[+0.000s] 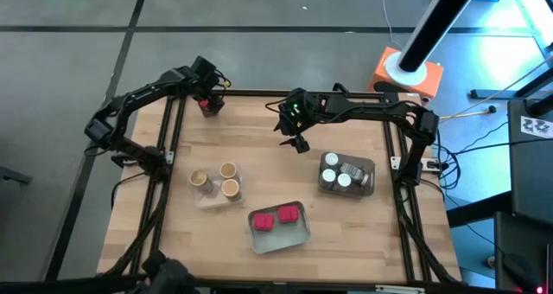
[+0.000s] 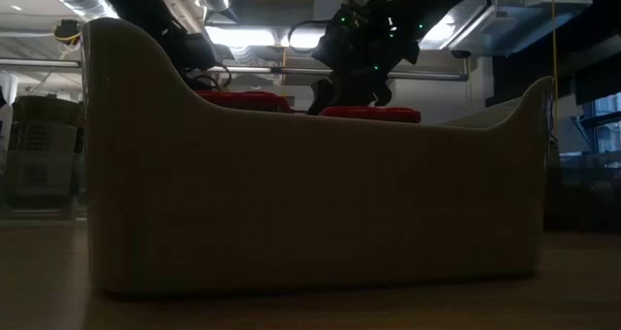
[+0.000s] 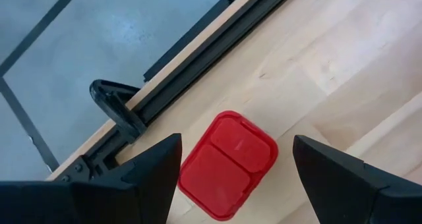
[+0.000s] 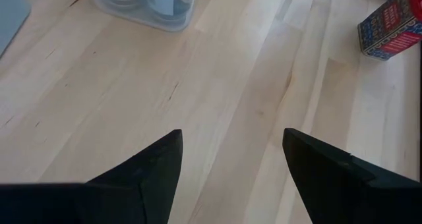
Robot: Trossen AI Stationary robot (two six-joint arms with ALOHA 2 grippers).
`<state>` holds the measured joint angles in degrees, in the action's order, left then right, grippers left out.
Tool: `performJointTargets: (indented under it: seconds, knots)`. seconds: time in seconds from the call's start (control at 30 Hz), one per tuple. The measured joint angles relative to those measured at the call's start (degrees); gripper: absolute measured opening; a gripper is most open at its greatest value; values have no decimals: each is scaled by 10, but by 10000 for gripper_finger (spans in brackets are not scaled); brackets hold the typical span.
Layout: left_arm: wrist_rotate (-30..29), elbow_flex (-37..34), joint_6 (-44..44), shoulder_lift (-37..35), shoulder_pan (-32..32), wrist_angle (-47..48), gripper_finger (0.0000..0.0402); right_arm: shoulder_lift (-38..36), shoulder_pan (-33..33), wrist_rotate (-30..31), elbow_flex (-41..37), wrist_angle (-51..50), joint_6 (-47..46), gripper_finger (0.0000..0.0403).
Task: Sort spices by type
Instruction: Put the red seasoning can into the gray bin
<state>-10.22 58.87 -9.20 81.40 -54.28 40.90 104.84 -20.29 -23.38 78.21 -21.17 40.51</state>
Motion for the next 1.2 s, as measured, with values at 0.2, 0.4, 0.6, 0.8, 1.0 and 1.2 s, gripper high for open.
performJointTargets:
  seconds: [0.2, 0.4, 0.6, 0.8, 1.0, 1.2]
  knots:
    - [0, 0, -38, 14, -2, 10, 273, 0, 0, 0, 0, 0, -1, 262]
    - [2, 0, -90, 14, -1, 20, 273, 0, 0, 0, 0, 0, -2, 262]
    - [1, -18, -124, 14, -2, 11, 273, 0, 0, -2, 0, 0, -2, 262]
    - [-4, -57, -142, 15, -2, -34, 273, 0, 0, -2, 0, 1, -4, 262]
    - [-11, -78, -150, 13, -2, -73, 272, 0, 0, -2, 0, 1, -13, 262]
    - [-12, -85, -151, 13, -3, -80, 272, 0, 0, -3, 0, 1, -14, 262]
